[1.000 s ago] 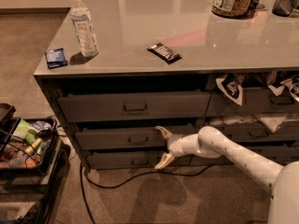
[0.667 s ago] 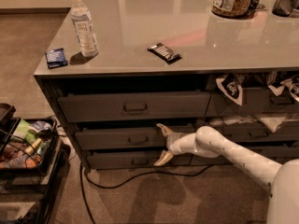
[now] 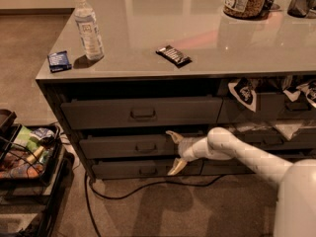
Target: Open middle drawer
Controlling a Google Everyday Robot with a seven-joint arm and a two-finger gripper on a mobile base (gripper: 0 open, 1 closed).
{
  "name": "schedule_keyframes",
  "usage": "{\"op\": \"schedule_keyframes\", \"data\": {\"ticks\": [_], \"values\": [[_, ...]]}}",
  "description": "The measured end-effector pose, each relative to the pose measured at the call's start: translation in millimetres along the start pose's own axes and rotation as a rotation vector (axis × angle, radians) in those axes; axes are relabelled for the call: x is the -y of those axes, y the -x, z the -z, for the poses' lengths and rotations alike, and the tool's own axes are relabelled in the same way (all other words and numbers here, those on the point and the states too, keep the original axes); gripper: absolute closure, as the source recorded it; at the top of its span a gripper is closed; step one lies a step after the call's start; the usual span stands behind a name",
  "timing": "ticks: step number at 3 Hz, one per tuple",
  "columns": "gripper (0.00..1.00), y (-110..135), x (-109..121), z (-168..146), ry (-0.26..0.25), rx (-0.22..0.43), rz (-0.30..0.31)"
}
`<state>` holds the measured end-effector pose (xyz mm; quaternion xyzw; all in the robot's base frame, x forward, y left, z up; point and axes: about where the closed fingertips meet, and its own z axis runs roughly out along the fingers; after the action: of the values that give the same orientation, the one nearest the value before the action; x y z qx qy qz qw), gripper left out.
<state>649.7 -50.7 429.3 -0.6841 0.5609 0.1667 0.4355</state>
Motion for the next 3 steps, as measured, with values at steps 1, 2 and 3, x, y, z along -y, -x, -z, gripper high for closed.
{"op": "schedule_keyframes", "data": {"ticks": [1,2,3], "values": [[0.0,-6.8,13.3,10.4,0.092,-0.073,0.081],[0.0,-6.8,13.3,10.3,0.092,-0.073,0.081],[0.0,-7.2,16.0,1.3,0.087,-0.118,0.082]]}}
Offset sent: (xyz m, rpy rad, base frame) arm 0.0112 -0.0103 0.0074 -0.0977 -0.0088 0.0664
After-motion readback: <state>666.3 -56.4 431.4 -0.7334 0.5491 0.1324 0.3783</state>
